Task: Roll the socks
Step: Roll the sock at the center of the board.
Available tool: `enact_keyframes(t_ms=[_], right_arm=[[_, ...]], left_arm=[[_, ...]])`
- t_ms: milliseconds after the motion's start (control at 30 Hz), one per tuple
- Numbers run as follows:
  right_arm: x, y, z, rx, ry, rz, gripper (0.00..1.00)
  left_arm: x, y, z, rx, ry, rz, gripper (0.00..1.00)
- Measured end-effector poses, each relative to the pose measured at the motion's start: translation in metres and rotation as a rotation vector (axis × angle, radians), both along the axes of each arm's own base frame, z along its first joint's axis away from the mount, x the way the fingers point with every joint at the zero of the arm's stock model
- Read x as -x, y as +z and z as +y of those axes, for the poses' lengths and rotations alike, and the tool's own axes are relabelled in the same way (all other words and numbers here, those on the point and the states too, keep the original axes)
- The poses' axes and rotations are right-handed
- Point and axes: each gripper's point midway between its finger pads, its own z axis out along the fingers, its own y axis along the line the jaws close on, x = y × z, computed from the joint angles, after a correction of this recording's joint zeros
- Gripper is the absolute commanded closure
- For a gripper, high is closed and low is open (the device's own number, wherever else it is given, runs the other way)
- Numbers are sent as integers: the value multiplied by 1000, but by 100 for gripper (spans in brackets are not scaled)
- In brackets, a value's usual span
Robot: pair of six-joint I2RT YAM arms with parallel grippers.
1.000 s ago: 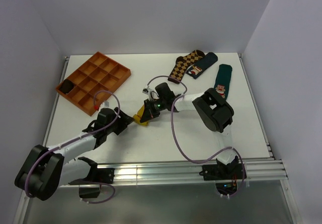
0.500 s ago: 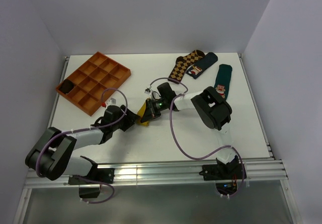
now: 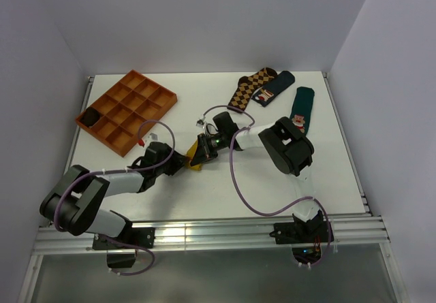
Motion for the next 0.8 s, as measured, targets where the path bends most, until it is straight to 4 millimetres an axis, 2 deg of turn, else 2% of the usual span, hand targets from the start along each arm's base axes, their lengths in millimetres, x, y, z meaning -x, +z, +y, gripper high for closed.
enact_keyframes(t_ms=[67, 100, 200, 233, 300, 400, 467, 633, 800], right_arm=[[0, 0, 0, -3, 0, -4, 99], [0, 0, 0, -4, 0, -8, 98], [2, 1, -4, 1, -8, -51, 87], [3, 2, -5, 7, -14, -72, 77], [5, 4, -10, 28, -29, -126, 68], [8, 7, -18, 66, -54, -222, 58], [11, 11, -25, 94, -73, -289, 55], [21, 26, -40, 184, -126, -517, 52], [28, 40, -34, 213, -145, -733, 50]], left_arm=[[-1, -1, 0, -5, 4, 5, 74], [-1, -2, -1, -8, 5, 7, 82], [-3, 0, -5, -18, -5, 20, 93], [-3, 0, -8, -25, -12, 25, 94], [-2, 1, -12, -37, -26, 34, 98], [1, 1, -16, -62, -45, 54, 99], [1, 1, -16, -88, -53, 66, 99], [1, 2, -16, -154, -70, 91, 99], [1, 2, -18, -213, -94, 108, 100]])
